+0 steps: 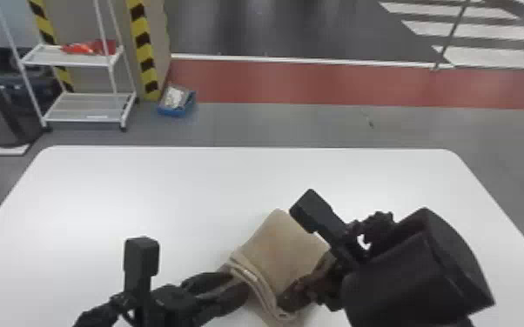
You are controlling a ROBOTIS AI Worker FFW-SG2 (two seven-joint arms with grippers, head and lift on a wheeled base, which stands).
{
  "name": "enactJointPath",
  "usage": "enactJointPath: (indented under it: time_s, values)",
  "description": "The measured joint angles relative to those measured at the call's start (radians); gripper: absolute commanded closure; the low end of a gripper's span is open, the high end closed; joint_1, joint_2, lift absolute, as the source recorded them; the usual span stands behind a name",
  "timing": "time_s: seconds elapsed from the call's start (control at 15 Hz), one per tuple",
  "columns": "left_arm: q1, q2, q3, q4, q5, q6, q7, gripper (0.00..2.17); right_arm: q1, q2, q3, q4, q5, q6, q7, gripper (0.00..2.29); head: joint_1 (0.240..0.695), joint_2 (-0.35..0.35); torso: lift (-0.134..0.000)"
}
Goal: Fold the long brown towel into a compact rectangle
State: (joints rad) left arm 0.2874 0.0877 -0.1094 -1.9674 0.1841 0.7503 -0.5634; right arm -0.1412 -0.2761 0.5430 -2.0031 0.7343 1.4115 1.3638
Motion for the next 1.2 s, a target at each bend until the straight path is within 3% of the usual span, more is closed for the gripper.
enactJointPath:
  time_s: [0.2,0.4,0.8,1.2]
  values:
    - [-0.004,0.000,0.090,-0.018,0.006,0.056,0.007,0.07,0.002,-0.002,0.000,0.001,-0.001,-0.003,0.000,1.87,0.695,-0.006,-0.124]
    - [-0.007,-0.005,0.152,-0.044,0.064,0.063,0.035,0.08,0.006,-0.003,-0.001,0.001,0.000,-0.012,0.000,1.87,0.695,0.045,-0.124]
    - [-0.052,-0.011,0.016,-0.062,0.085,0.008,0.064,0.16,0.014,0.000,0.006,0.001,0.016,-0.013,0.000,1.87,0.695,-0.050,-0.124]
    - [-0.081,-0.009,-0.095,-0.039,0.048,0.001,0.007,0.20,0.017,0.002,0.010,0.001,0.021,-0.016,0.000,1.87,0.695,-0.135,-0.124]
